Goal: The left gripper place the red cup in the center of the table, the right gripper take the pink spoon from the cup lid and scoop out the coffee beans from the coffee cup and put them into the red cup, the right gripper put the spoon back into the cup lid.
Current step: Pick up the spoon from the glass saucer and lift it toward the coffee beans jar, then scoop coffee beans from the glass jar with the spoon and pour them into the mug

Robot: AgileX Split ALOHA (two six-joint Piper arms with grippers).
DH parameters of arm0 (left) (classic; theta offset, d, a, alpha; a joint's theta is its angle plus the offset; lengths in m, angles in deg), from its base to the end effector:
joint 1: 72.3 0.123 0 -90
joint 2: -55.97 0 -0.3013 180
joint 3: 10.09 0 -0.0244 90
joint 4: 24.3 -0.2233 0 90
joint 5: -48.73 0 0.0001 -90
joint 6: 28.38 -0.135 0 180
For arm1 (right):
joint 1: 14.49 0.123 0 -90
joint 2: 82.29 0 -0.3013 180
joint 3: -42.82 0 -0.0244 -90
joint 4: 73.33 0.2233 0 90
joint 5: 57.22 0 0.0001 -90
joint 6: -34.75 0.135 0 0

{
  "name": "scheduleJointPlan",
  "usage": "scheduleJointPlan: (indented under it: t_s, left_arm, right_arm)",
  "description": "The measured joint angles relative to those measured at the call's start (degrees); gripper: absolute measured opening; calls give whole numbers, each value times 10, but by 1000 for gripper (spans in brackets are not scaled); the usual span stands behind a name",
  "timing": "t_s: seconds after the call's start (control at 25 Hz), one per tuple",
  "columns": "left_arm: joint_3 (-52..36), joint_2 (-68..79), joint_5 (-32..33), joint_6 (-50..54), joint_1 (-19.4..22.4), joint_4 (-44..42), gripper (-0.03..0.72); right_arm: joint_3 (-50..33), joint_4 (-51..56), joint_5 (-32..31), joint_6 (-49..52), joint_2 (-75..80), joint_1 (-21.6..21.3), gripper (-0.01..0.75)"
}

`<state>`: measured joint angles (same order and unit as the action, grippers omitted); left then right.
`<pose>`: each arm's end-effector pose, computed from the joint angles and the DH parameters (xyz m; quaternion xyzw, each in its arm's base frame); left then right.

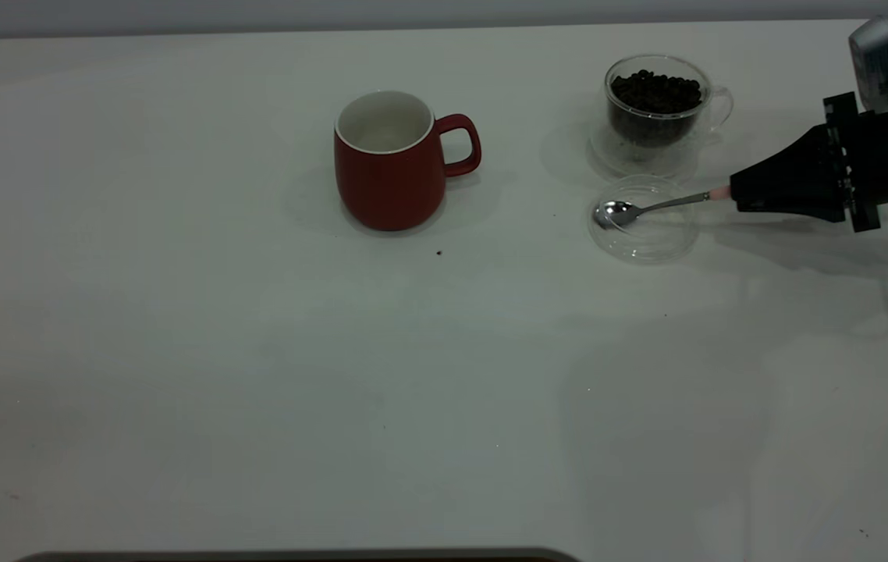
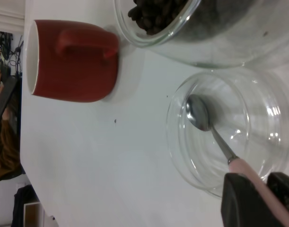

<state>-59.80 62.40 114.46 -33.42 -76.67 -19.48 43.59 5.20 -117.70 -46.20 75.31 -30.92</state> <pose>-0.0140 -0.0093 0.2304 0.0751 0.8701 -0.0391 0.4856 0.4100 -0.0008 -0.0281 0.0073 0.8721 0.4646 0.1535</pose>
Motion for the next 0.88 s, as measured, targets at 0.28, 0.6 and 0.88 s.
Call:
scheduleJointPlan:
  t_s: [0.28, 0.6, 0.88]
  left_arm:
    - [0, 0, 0, 0, 0, 0, 587]
    - [0, 0, 0, -1, 0, 0, 587]
    - [0, 0, 0, -1, 0, 0, 587]
  right_arm:
    - [0, -58, 3, 0, -56, -25, 96]
    - [0, -102, -30, 22, -170, -10, 96]
    - [8, -25, 56, 14, -207, 41, 96]
